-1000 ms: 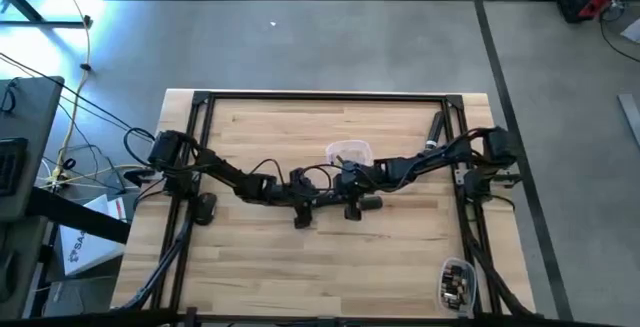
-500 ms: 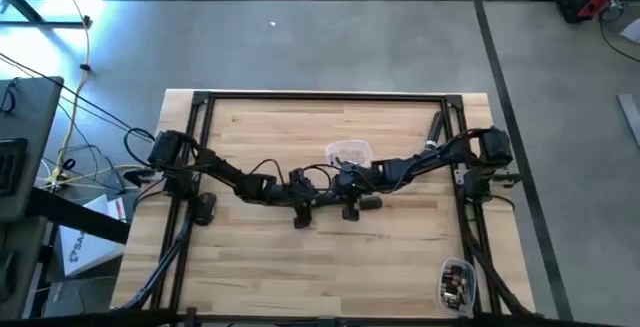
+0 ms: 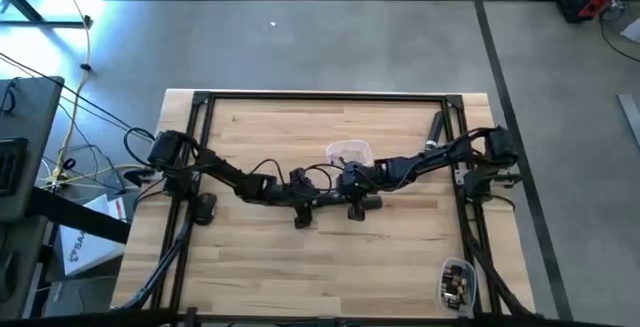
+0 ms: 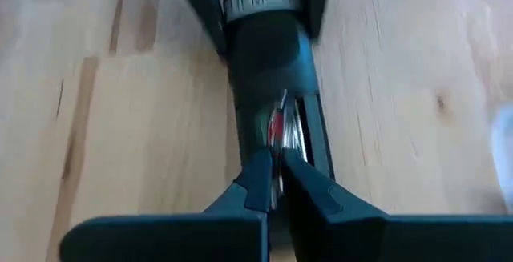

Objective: Insert battery
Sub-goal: Insert the silver battery into the remote

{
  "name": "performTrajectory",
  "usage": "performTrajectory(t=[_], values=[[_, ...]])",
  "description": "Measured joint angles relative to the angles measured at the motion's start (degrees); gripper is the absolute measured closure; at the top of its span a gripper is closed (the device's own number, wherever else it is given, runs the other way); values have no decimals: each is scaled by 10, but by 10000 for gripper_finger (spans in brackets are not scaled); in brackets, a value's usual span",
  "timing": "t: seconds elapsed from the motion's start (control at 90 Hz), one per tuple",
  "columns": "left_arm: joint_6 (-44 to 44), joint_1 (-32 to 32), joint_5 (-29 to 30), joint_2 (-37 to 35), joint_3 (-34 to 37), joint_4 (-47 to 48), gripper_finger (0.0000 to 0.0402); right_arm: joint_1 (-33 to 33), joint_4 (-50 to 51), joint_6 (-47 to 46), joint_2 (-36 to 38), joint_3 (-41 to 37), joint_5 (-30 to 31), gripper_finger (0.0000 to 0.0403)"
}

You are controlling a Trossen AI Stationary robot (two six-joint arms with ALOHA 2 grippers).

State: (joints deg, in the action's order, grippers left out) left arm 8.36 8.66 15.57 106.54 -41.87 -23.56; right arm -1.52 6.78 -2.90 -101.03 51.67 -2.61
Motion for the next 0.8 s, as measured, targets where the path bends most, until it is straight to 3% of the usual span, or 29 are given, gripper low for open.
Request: performTrajectory(t=[0.222, 0.4, 0.6, 0.8], values=[[0, 0, 2, 0, 1, 3, 220, 0, 0, 3, 22, 0, 7, 402], [0, 0, 2, 0, 1, 2, 220, 0, -60, 13, 22, 1, 7, 402], [0, 0, 1, 0, 1, 2, 220, 0, -140, 18, -8, 2, 5, 403], [0, 0, 0, 0, 1, 2, 220, 0, -143, 14, -39, 2, 4, 403]])
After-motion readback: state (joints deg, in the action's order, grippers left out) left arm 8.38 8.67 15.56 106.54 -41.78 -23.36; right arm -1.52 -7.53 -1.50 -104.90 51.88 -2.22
